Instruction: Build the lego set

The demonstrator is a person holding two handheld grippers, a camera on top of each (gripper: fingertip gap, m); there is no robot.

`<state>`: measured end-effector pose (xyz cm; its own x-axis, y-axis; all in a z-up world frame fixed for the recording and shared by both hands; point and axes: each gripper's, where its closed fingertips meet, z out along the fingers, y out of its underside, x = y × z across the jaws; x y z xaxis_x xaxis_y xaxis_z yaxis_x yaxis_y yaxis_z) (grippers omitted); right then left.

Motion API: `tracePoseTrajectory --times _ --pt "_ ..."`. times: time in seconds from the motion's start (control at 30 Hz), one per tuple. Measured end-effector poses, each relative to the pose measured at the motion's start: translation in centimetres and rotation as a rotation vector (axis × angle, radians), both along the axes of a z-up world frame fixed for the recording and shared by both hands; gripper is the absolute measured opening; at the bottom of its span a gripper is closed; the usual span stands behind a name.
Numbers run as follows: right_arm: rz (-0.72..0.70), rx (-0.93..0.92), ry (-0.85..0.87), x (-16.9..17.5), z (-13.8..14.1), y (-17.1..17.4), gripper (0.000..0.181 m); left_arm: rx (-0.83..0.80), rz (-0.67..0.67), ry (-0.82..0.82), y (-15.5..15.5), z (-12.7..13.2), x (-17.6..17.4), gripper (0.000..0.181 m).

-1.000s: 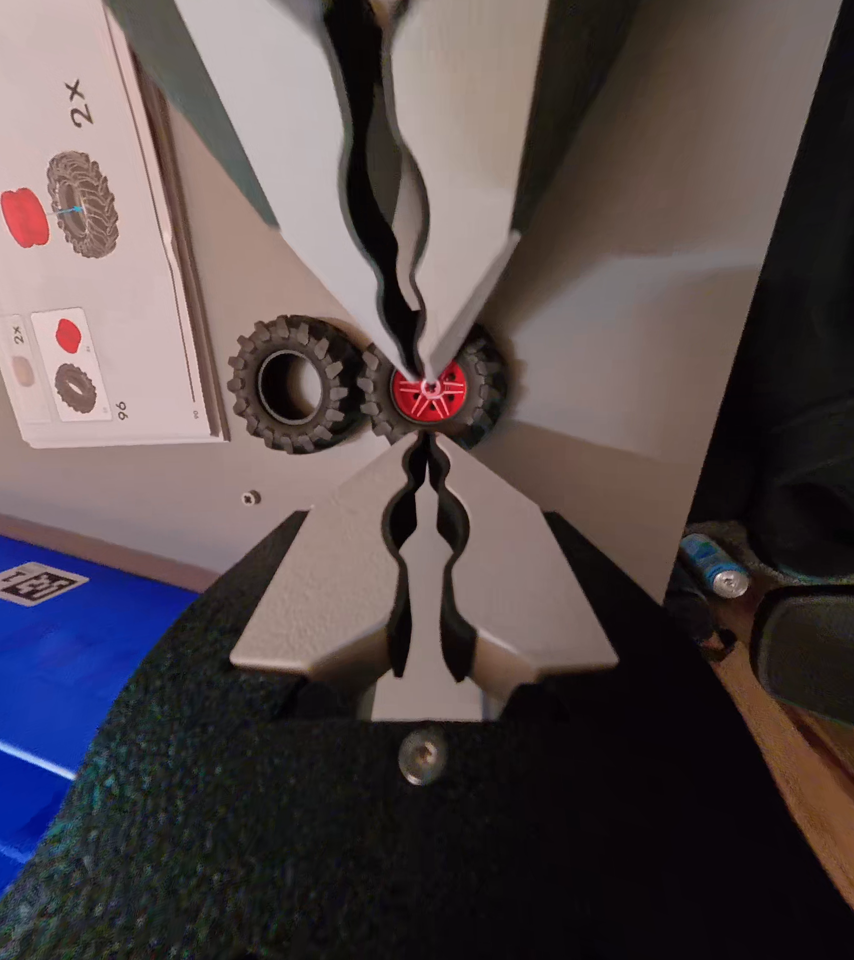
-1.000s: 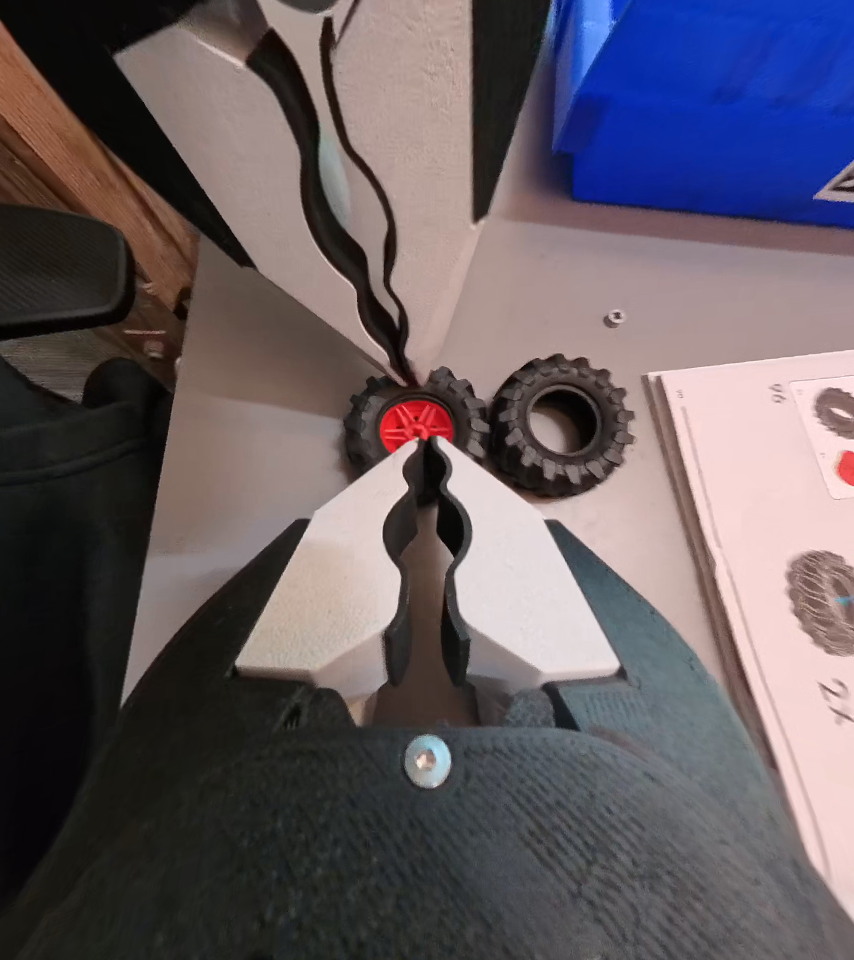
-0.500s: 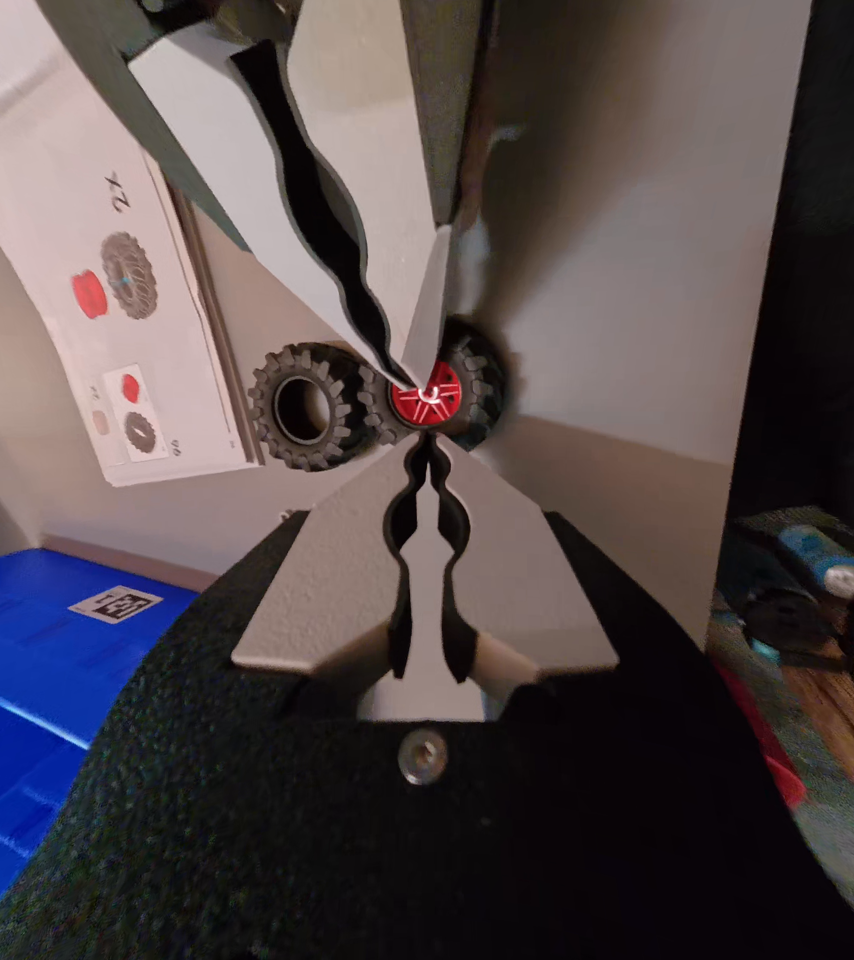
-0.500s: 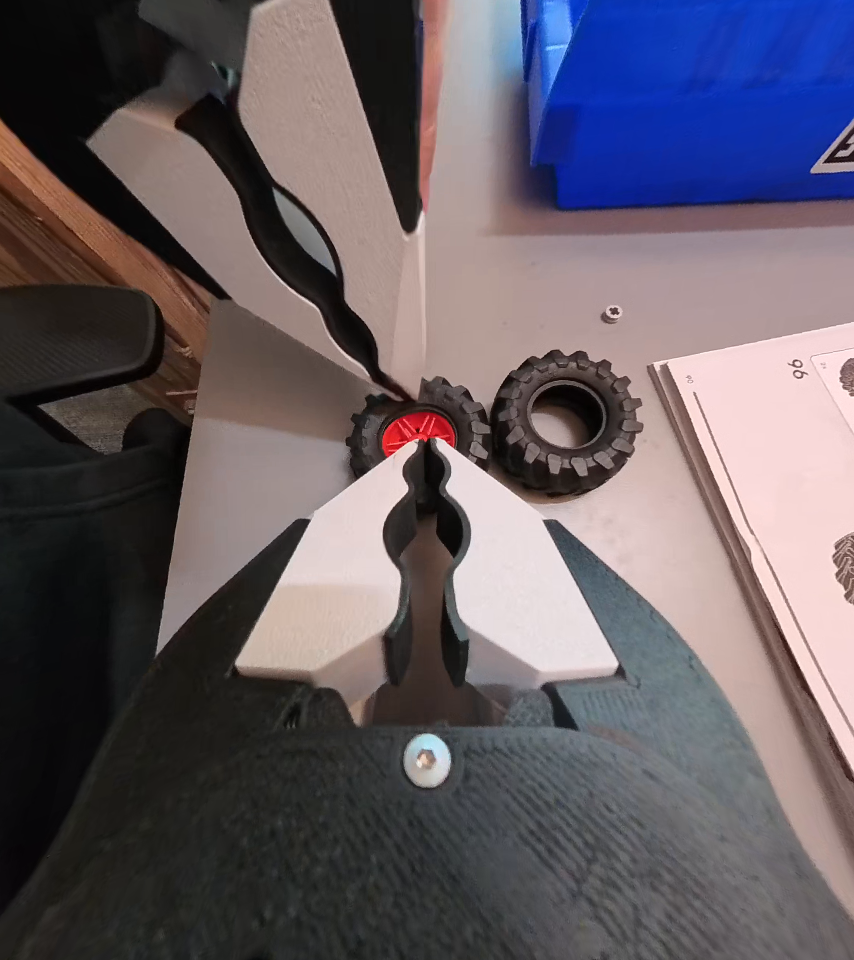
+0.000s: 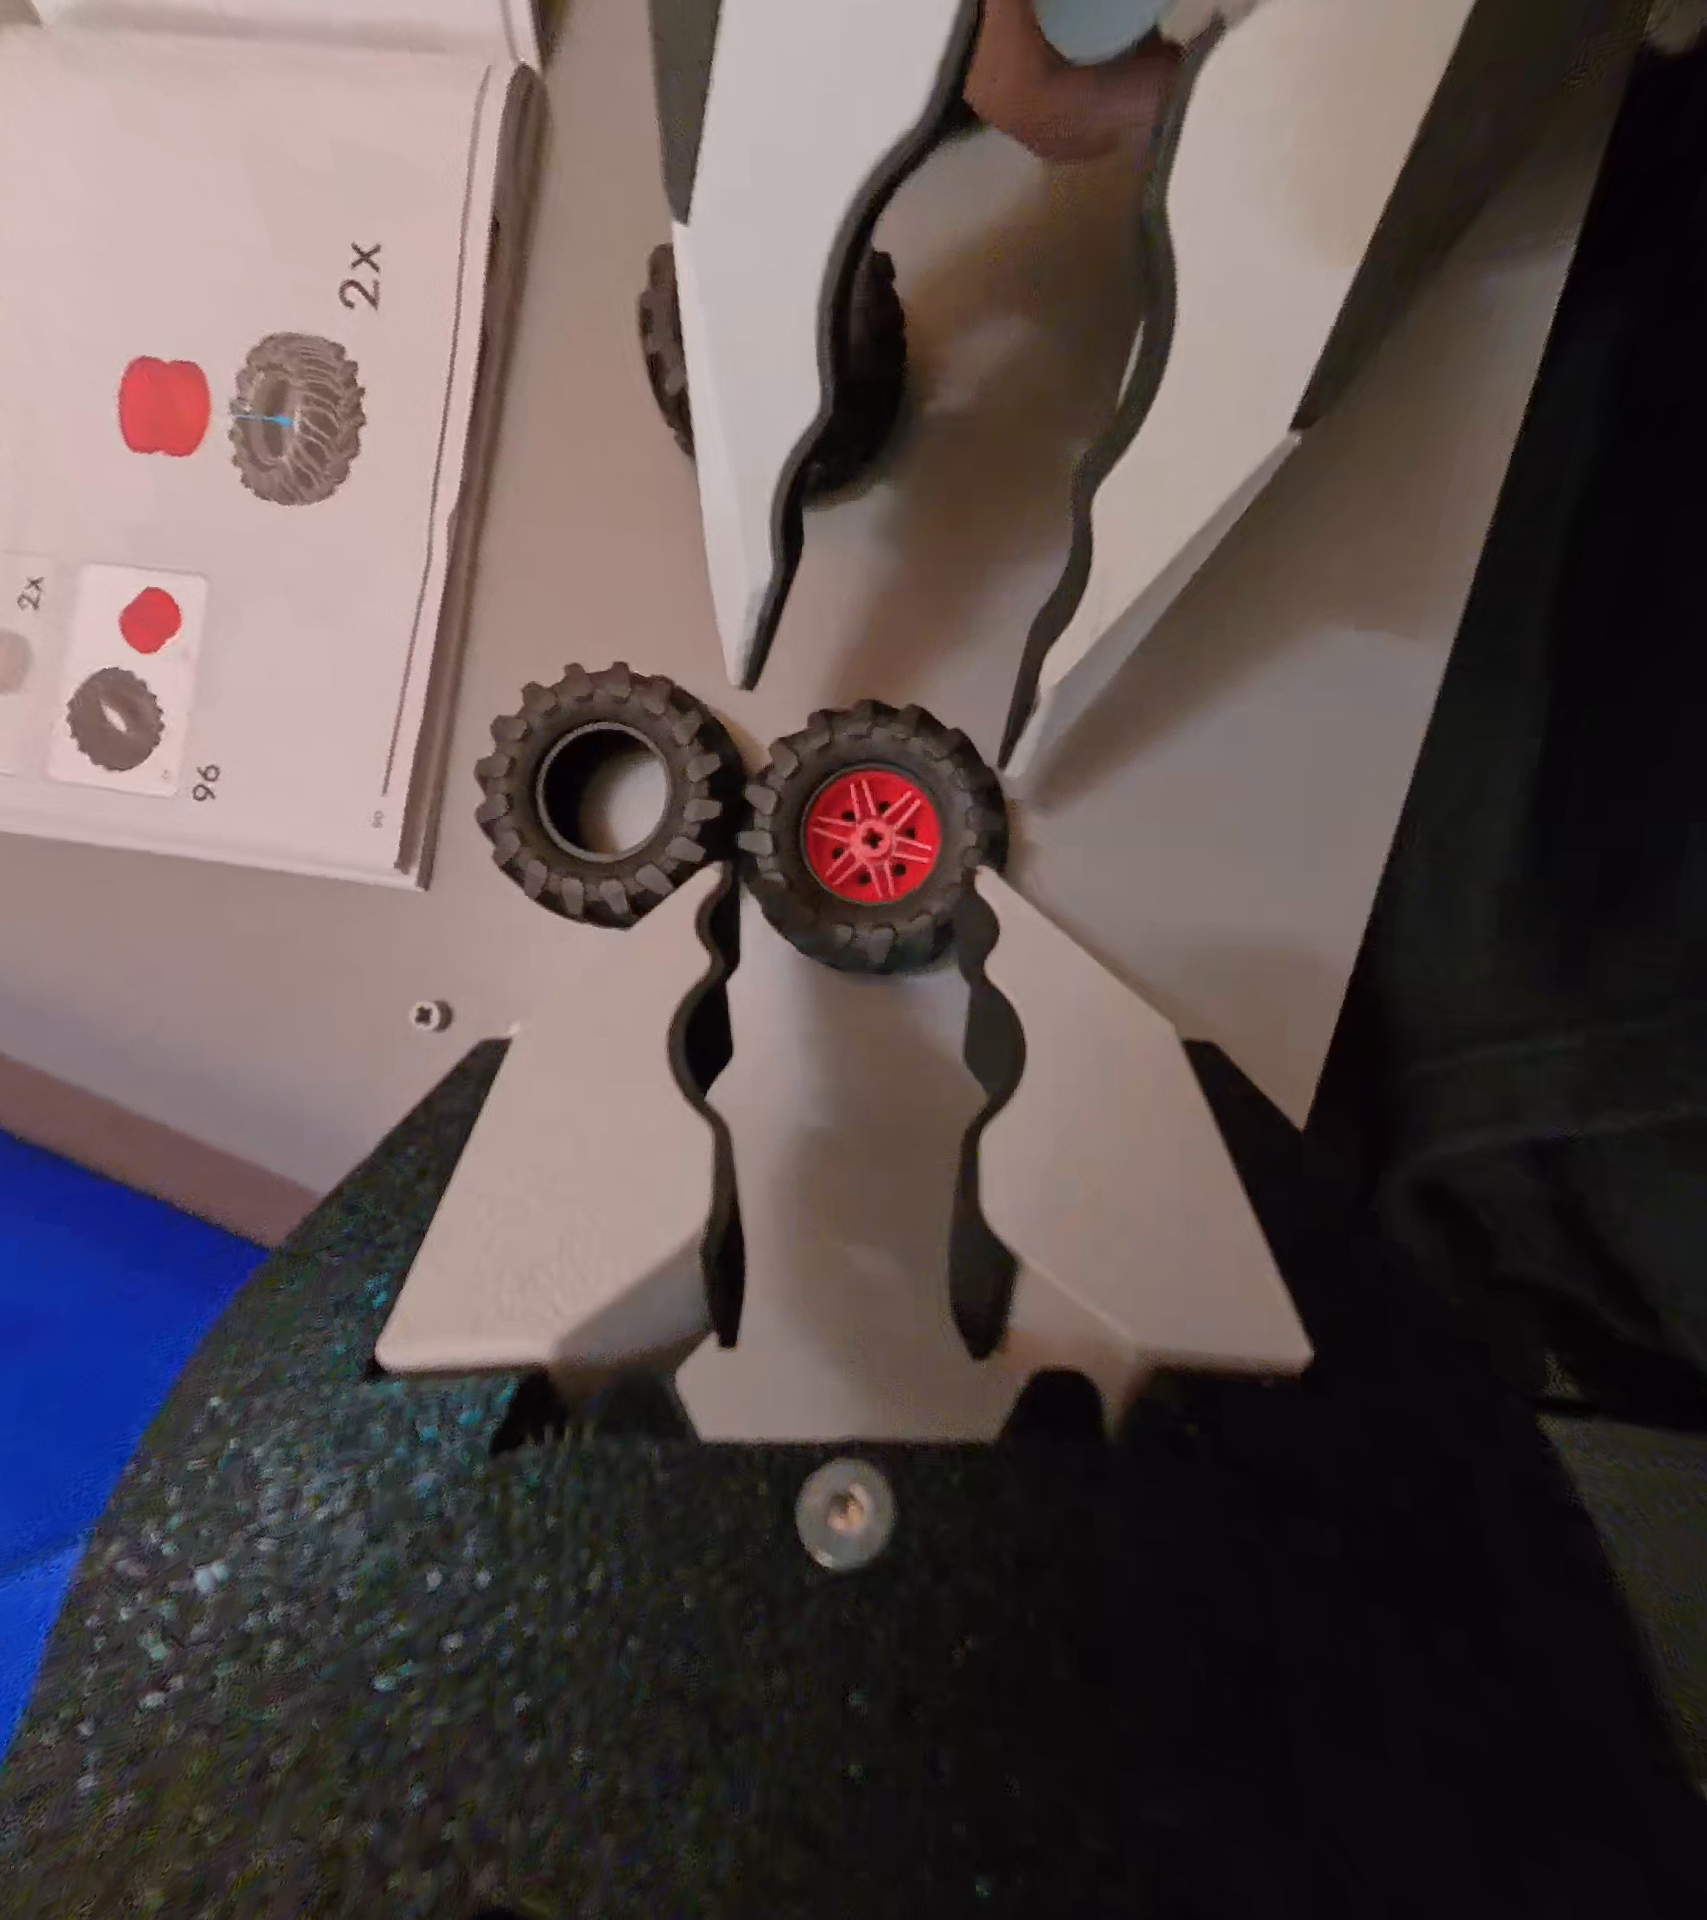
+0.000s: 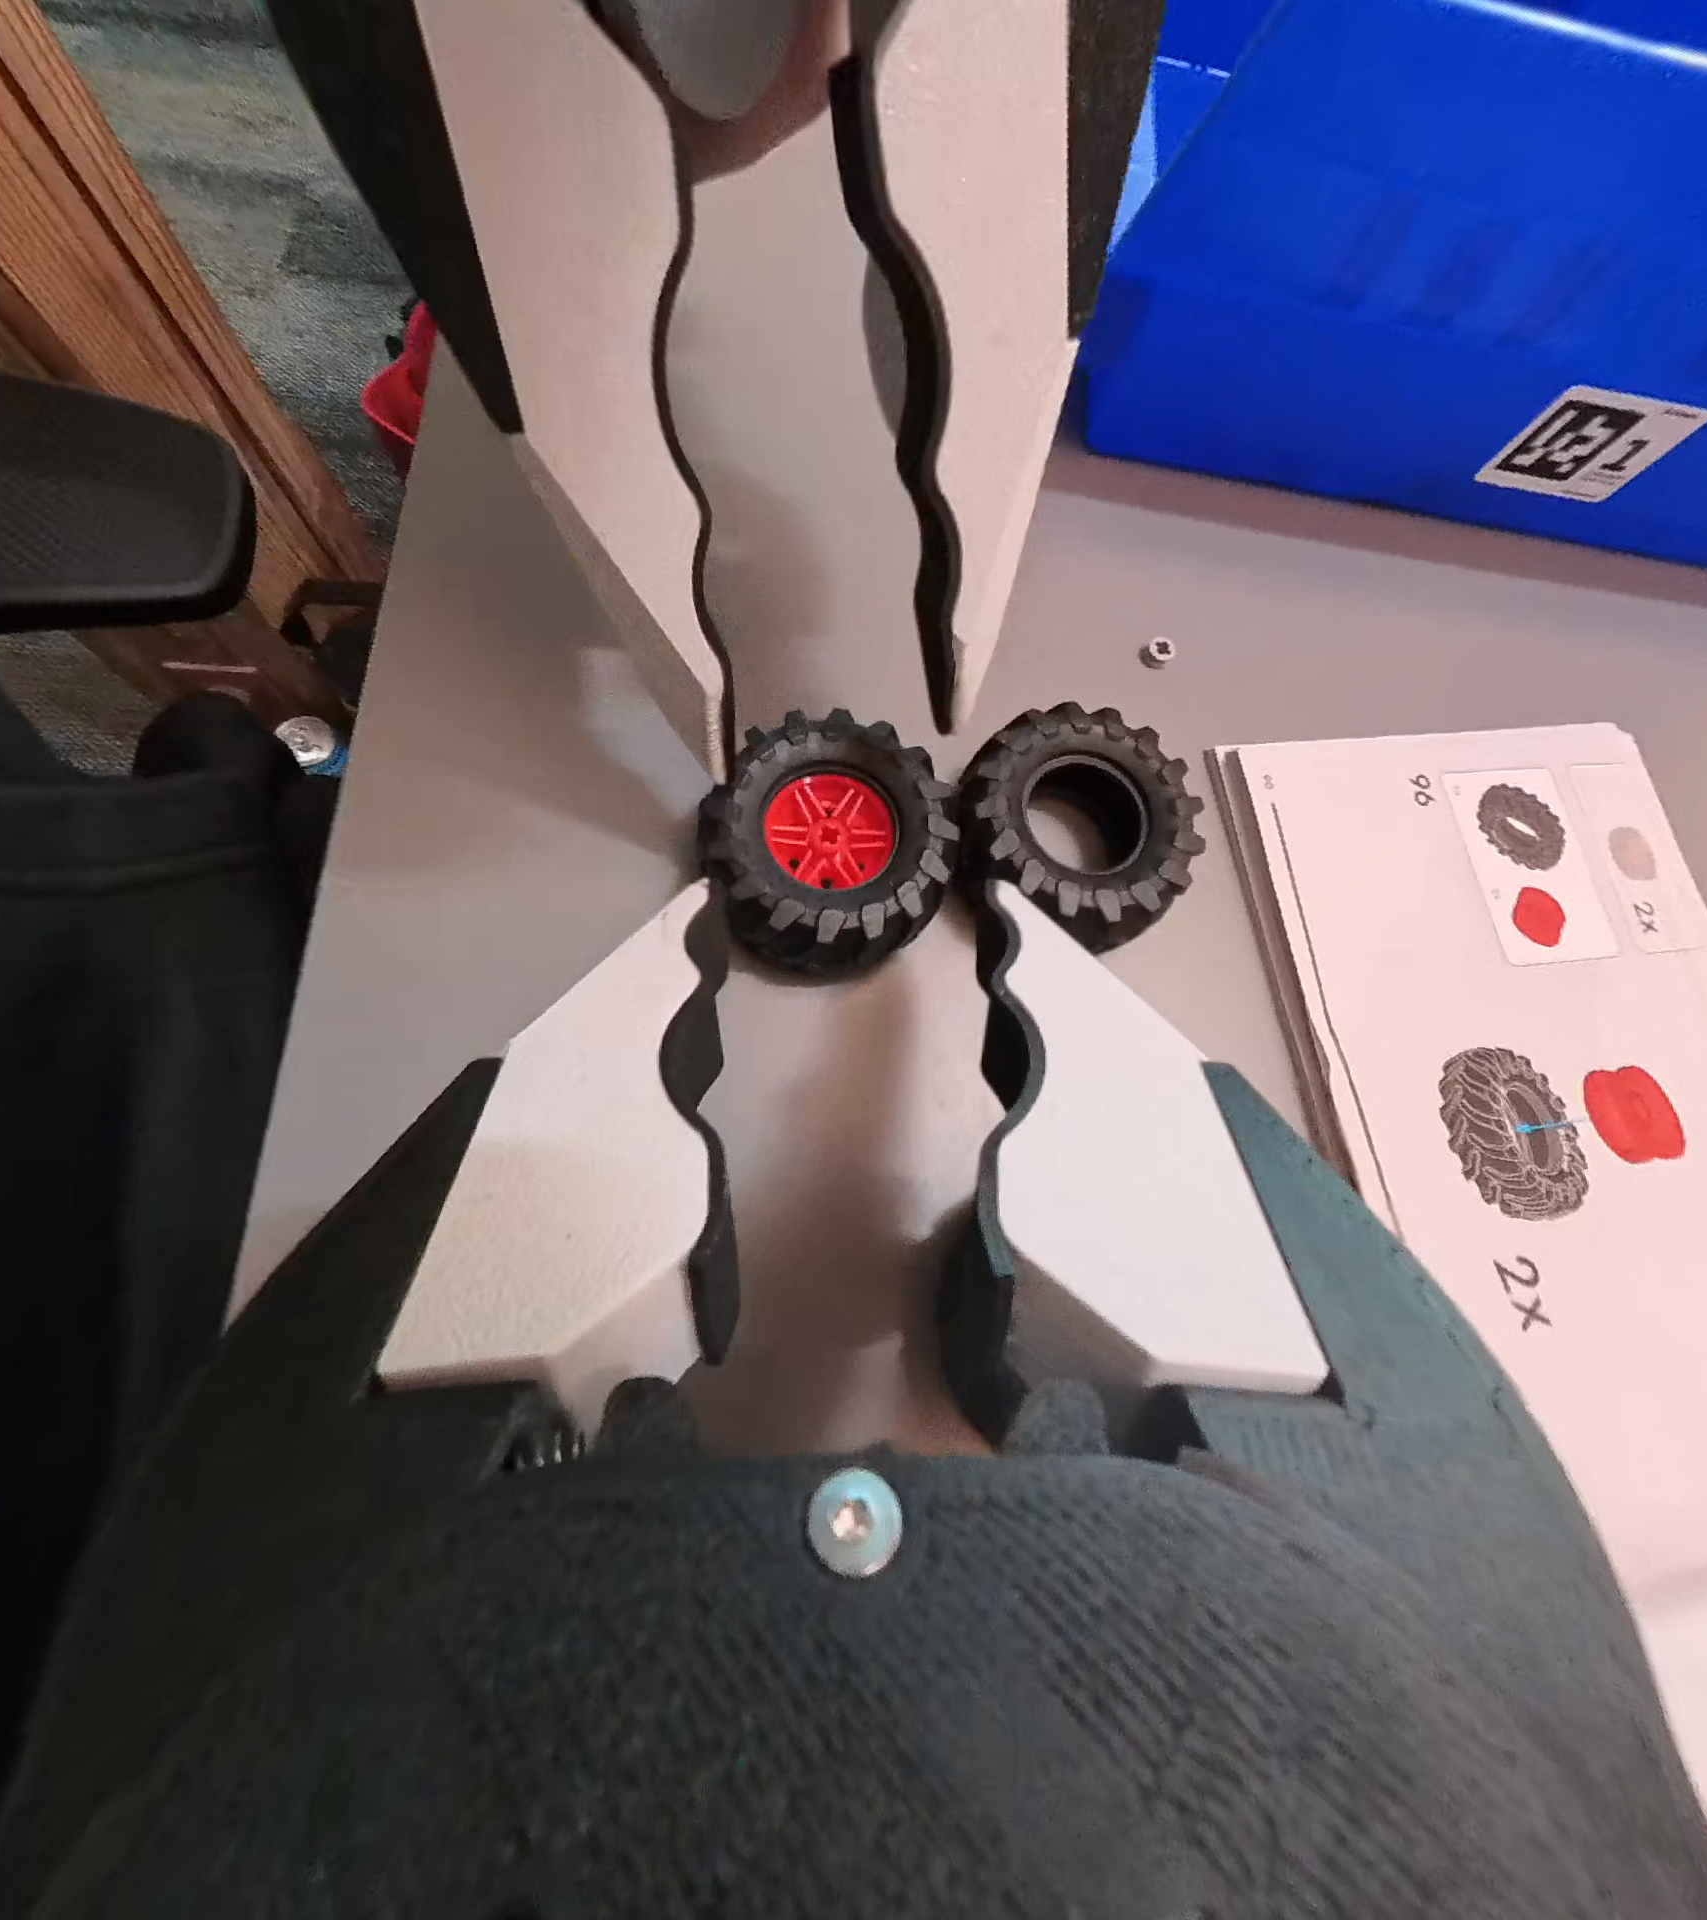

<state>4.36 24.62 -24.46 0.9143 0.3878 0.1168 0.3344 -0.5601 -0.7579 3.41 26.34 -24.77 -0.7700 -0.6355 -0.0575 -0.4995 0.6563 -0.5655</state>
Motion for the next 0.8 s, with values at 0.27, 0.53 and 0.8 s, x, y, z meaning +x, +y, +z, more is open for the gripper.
tracePoseTrajectory --times 0.27,0.53,0.8 --pt "0.092 -0.103 0.084 -1.1 -0.5 0.1 0.014 0.046 -0.048 0.027 -0.2 -0.8 -0.6 0.035" --pt "0.078 -0.149 0.052 -0.6 -0.4 0.0 0.024 0.232 -0.052 0.131 1.9 -2.9 -0.9 0.038" --pt "0.067 -0.135 0.034 0.7 0.9 -0.2 0.041 -0.065 0.082 0.03 1.5 2.9 1.3 0.029"
